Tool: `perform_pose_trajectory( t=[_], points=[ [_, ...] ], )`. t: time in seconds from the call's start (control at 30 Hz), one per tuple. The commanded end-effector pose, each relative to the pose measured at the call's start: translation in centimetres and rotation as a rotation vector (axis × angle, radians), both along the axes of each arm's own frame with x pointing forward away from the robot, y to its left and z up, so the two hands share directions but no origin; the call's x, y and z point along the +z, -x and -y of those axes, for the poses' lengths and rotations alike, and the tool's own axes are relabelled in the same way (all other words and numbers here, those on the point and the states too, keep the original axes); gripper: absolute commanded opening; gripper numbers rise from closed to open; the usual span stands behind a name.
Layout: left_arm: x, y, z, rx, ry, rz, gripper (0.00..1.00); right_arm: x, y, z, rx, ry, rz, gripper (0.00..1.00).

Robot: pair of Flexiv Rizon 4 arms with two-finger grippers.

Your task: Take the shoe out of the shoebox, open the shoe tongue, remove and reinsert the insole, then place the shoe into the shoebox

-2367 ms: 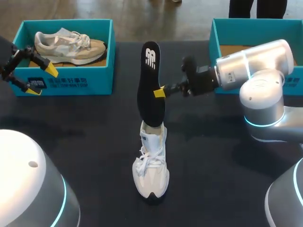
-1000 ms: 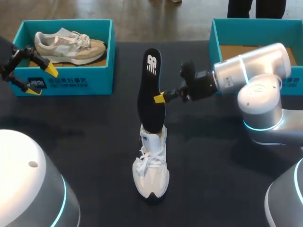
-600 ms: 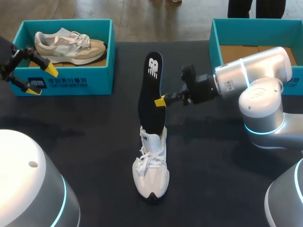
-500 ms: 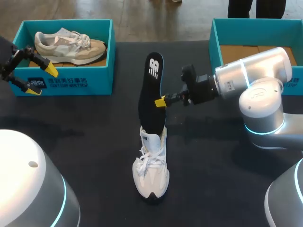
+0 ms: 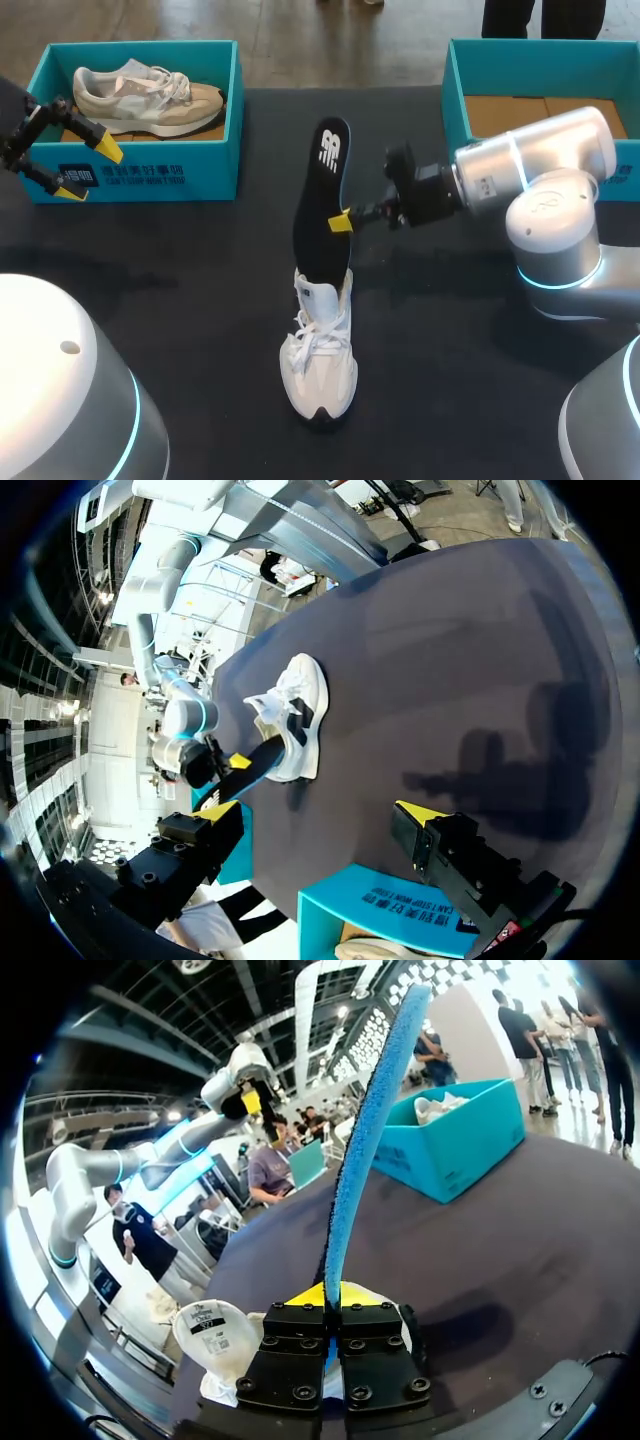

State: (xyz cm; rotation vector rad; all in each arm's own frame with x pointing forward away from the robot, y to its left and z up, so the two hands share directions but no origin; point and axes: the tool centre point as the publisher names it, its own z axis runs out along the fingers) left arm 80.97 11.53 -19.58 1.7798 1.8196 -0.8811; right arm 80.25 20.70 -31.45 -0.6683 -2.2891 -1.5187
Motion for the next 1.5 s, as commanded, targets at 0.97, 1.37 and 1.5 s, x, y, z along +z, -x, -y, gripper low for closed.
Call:
perform_pose_trajectory(
  t=[0.97,1.37,1.5],
  points=[
    [0.0,0.0,0.0,-0.001,-0.001,0.001,1.00,-1.1,1.0,-0.3,0.046,-0.010,0.031,0.00],
    [0.0,0.0,0.0,-0.001,-0.001,0.001,1.00,-1.5,1.4,-0.2,0.068,-0.028,0.026,0.00],
    [0.0,0.0,0.0,-0.001,-0.001,0.001,1.00,-1.6,1.5,-0.3,0.088,-0.036,0.014,0.00]
  ],
)
